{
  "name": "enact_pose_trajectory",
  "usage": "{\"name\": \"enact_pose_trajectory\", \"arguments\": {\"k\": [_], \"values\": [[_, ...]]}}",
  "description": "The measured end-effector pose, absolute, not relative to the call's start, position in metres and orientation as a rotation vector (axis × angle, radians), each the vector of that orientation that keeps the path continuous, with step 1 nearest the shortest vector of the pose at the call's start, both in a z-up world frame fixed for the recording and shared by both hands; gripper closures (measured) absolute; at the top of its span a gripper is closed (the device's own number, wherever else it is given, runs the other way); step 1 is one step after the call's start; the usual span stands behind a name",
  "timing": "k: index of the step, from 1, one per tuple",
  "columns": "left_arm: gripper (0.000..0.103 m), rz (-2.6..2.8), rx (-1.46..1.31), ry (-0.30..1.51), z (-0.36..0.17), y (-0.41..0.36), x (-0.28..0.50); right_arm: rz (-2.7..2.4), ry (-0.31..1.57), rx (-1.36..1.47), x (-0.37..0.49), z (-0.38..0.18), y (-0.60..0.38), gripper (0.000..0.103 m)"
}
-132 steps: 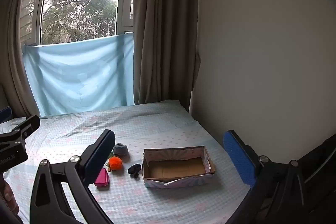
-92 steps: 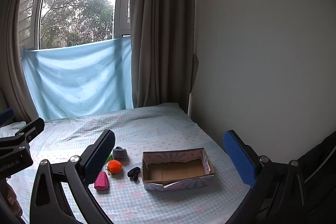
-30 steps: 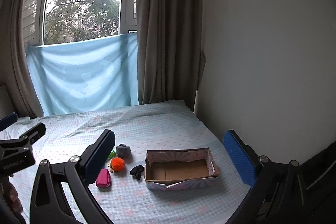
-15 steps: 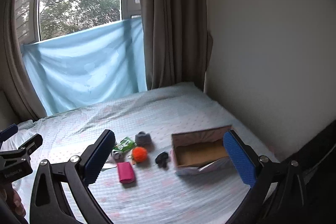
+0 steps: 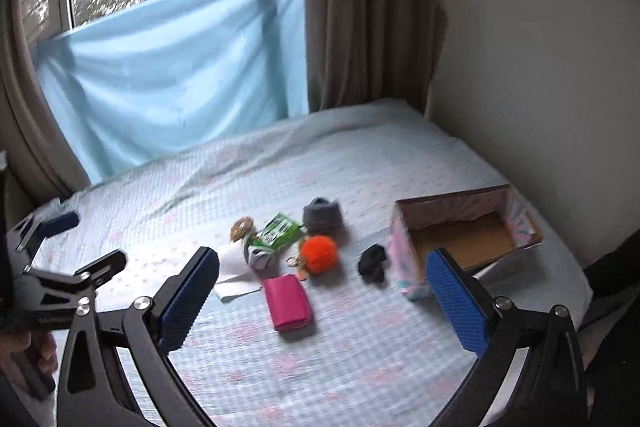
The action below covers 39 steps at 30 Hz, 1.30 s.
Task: Organize soft objects
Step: 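Reach the left tool to the white paper towel while the right tool reaches the pink pouch, then grasp the paper towel with the left tool while the right tool grasps the pink pouch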
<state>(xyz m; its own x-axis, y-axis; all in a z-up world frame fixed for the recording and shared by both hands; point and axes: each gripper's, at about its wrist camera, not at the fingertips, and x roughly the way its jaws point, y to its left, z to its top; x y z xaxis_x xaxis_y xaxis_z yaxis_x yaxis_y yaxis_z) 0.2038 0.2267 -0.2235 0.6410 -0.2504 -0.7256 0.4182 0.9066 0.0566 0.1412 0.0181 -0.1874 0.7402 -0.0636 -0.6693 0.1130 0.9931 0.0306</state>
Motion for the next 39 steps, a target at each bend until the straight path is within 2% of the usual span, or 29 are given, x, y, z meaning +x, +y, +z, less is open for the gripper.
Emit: {"name": "enact_pose_trajectory", "arguments": {"k": [9,19,22,24,27,29,30,32,33,34,36,39], "values": [[0.000,-0.490,0.302,0.891,-0.348,0.210,0.286,-0.006,0.899,0.024,0.211,-0.299,0.046,0.000],[0.001,-0.554,0.438,0.943,-0.454,0.182,0.332,0.031,1.071,-0.012,0.270,-0.423,0.055,0.000],[0.002,-0.564,0.467,0.959,-0.474,0.179,0.338,0.056,1.093,-0.039,0.279,-0.446,0.059,0.000],[0.007,-0.569,0.486,0.968,-0.486,0.177,0.344,0.075,1.121,-0.051,0.283,-0.459,0.063,0.000],[0.013,-0.585,0.484,0.990,-0.497,0.177,0.347,0.091,1.169,-0.064,0.289,-0.476,0.065,0.005],[0.015,-0.592,0.469,0.995,-0.499,0.176,0.349,0.101,1.198,-0.055,0.293,-0.485,0.064,0.012],[0.020,-0.600,0.457,1.001,-0.499,0.176,0.349,0.103,1.214,-0.058,0.295,-0.489,0.064,0.015],[0.028,-0.607,0.437,1.006,-0.500,0.179,0.349,0.089,1.230,-0.078,0.296,-0.493,0.065,0.027],[0.039,-0.605,0.433,1.004,-0.499,0.179,0.348,0.091,1.231,-0.070,0.296,-0.493,0.063,0.030],[0.043,-0.603,0.430,1.005,-0.498,0.181,0.348,0.091,1.232,-0.059,0.296,-0.491,0.062,0.036],[0.066,-0.599,0.424,1.010,-0.496,0.183,0.345,0.085,1.235,-0.061,0.295,-0.489,0.061,0.042],[0.087,-0.586,0.406,1.024,-0.492,0.187,0.342,0.080,1.236,-0.060,0.293,-0.486,0.059,0.048]]}}
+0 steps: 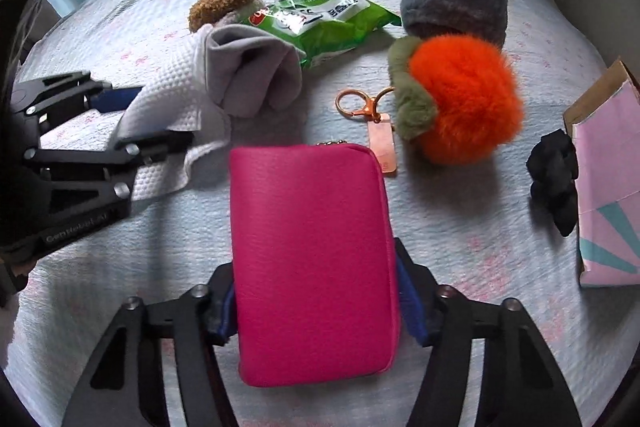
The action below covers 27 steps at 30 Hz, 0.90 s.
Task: Organize soft objects
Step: 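Grasp the paper towel with the left tool while the right tool grasps the pink pouch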
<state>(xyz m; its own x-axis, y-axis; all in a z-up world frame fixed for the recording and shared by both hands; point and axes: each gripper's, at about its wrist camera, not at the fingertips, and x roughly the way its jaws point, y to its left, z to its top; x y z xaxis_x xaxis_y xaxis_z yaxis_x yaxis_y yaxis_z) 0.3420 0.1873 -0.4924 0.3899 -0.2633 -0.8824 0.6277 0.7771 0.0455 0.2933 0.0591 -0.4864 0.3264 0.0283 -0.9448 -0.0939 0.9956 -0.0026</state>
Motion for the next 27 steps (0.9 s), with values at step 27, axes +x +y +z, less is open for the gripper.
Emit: {"name": "enact_pose_trajectory", "arguments": {"k": [27], "values": [[0.095,-0.454,0.116,0.919,-0.255,0.183,0.280,0.008,1.018,0.114,0.230,-0.278,0.007,0.060]]}}
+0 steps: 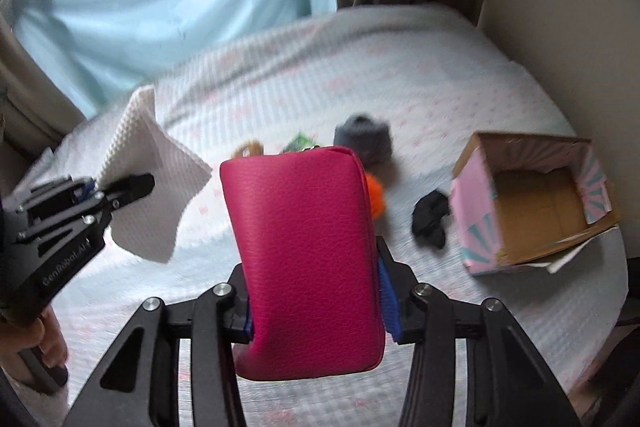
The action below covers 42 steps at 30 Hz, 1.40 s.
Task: Organize soft objects
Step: 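Grasp the paper towel with the left tool while the right tool grasps the pink pouch, then lower the towel into the box and open the left tool while the right tool drops the pouch in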
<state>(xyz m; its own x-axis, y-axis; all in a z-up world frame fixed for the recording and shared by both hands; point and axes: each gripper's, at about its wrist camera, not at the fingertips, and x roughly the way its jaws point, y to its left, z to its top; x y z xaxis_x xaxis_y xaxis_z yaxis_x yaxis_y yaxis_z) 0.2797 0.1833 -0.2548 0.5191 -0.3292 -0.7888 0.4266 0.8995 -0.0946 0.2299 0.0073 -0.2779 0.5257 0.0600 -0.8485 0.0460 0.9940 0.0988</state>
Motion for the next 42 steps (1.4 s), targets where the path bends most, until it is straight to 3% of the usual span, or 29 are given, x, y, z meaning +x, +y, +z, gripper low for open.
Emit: {"name": "enact_pose_trajectory", "arguments": {"k": [10,19,32,42], "values": [[0.095,-0.435,0.089,0.838,-0.187,0.094,0.263,0.007,0.908,0.117,0.220,-0.200,-0.075,0.060],[0.095,-0.405,0.038,0.871,-0.181,-0.040,0.266,-0.007,0.923,0.165,0.230,-0.191,-0.213,0.060],[0.095,-0.448,0.022,1.076,-0.283,-0.221,0.310,-0.055,1.110,0.231,0.279,-0.271,-0.379,0.060],[0.095,-0.393,0.071,1.298,-0.381,-0.269,0.348,-0.058,1.339,0.273,0.331,-0.369,-0.416,0.060]]}}
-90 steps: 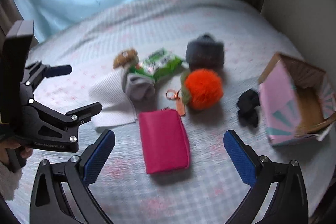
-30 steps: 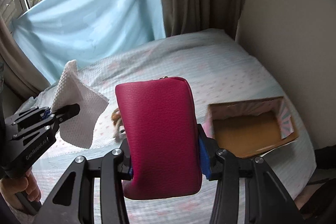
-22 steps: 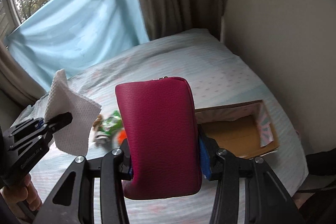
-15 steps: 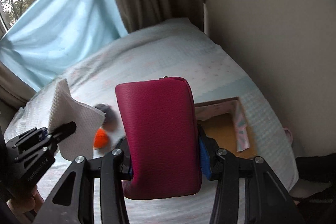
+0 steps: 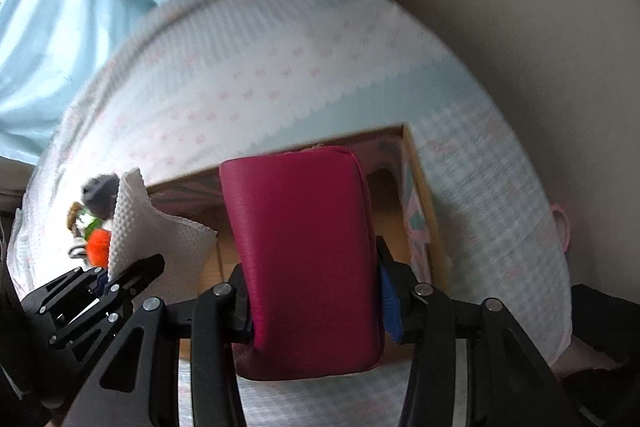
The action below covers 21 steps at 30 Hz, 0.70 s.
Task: Organize soft objects
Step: 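Lower the towel into the box and open the left tool while the right tool drops the pouch in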
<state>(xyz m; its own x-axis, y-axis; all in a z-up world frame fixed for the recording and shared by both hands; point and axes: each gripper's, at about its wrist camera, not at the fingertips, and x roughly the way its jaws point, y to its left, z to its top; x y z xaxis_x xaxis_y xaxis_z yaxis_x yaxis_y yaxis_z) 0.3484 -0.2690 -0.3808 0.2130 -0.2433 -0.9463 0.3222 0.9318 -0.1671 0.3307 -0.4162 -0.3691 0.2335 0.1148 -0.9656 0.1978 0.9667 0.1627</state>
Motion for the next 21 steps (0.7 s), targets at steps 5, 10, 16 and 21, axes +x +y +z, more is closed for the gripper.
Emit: {"name": "enact_pose_trajectory", "arguments": {"k": [5,10,16,21], "values": [[0.095,-0.377,0.102,1.394,-0.419,-0.277,0.353,-0.029,1.432,0.296,0.341,-0.408,-0.411,0.060],[0.095,-0.397,0.163,1.444,-0.435,-0.289,0.356,-0.016,1.464,0.346,0.344,-0.423,-0.406,0.060],[0.002,-0.405,0.304,1.418,-0.430,-0.296,0.353,0.041,1.486,0.316,0.354,-0.432,-0.403,0.012],[0.000,-0.412,0.288,1.407,-0.432,-0.289,0.352,0.077,1.471,0.257,0.352,-0.429,-0.394,0.000]]}}
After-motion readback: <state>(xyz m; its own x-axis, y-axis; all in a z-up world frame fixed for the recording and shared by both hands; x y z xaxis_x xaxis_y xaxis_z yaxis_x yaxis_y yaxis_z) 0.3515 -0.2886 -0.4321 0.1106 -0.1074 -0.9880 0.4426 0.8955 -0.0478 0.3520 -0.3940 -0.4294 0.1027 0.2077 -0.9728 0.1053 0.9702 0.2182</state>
